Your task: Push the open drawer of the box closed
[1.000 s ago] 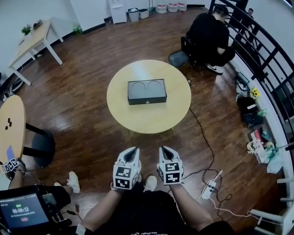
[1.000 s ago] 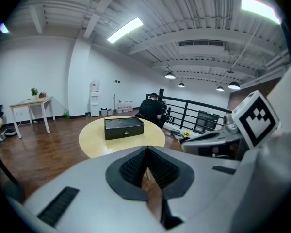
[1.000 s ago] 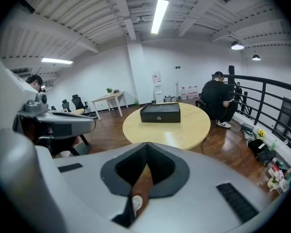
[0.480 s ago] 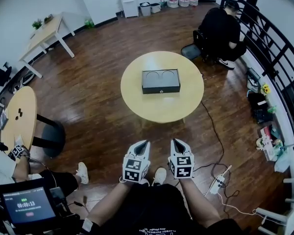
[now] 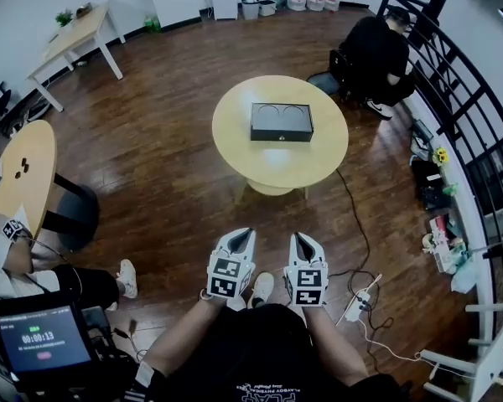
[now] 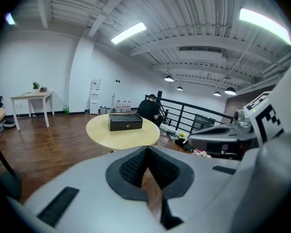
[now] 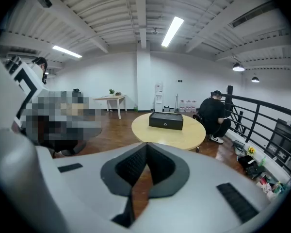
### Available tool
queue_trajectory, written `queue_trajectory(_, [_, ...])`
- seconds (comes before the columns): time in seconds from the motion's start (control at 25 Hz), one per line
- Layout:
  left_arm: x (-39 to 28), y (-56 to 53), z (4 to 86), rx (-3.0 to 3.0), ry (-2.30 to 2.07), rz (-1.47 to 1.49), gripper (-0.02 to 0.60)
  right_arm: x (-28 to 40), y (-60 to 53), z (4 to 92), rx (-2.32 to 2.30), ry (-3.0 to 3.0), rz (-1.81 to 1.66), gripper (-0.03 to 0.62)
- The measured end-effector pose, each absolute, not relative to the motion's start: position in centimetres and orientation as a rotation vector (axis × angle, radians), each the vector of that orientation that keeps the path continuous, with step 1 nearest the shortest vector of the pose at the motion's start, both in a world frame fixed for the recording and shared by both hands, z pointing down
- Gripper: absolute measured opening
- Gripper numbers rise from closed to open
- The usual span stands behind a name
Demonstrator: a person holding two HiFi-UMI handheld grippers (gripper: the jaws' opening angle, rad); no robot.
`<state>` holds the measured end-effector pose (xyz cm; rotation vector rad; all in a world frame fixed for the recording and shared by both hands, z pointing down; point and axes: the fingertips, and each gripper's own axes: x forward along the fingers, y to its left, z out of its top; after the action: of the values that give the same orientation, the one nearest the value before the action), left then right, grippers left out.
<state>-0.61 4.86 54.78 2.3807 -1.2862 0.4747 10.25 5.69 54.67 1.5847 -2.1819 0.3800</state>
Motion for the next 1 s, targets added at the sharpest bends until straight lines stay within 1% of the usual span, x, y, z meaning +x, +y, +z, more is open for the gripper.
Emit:
queue_trajectory(0.2, [-2.7, 8.8, 54.5, 2.406, -1.296, 0.444, -0.003, 8.1, 9.5, 52.0, 1.638, -2.192, 0.187, 0.006])
queue_trajectory(0.4, [-3.6, 12.4, 54.7, 2.417, -1.302, 0.448, -0.003, 7.5, 12.6, 52.2, 1.68, -2.195, 0.248, 0.006])
queue_trajectory(0.6, [-4.1, 13.0, 53.1, 2.421, -1.349, 0.42, -0.003, 7.1, 13.1, 51.2, 1.694, -2.243, 0.278, 0.006])
queue_trajectory(0.68, [-3.8, 13.5, 52.0, 2.429, -1.369, 0.418, -0.003, 7.7, 13.7, 50.2, 1.702, -2.26, 0.268, 0.005])
queue_trajectory(0.84, [0.0, 16.5, 49.7, 2.443, -1.406, 0.406, -0.003, 11.4, 16.4, 48.6, 1.694, -2.297, 0.241, 0.005])
queue_trajectory(1.0, [0.2, 16.5, 49.3, 2.437, -1.433, 0.397, -0.003, 11.0, 16.2, 48.6, 1.653, -2.328, 0.229, 0.005])
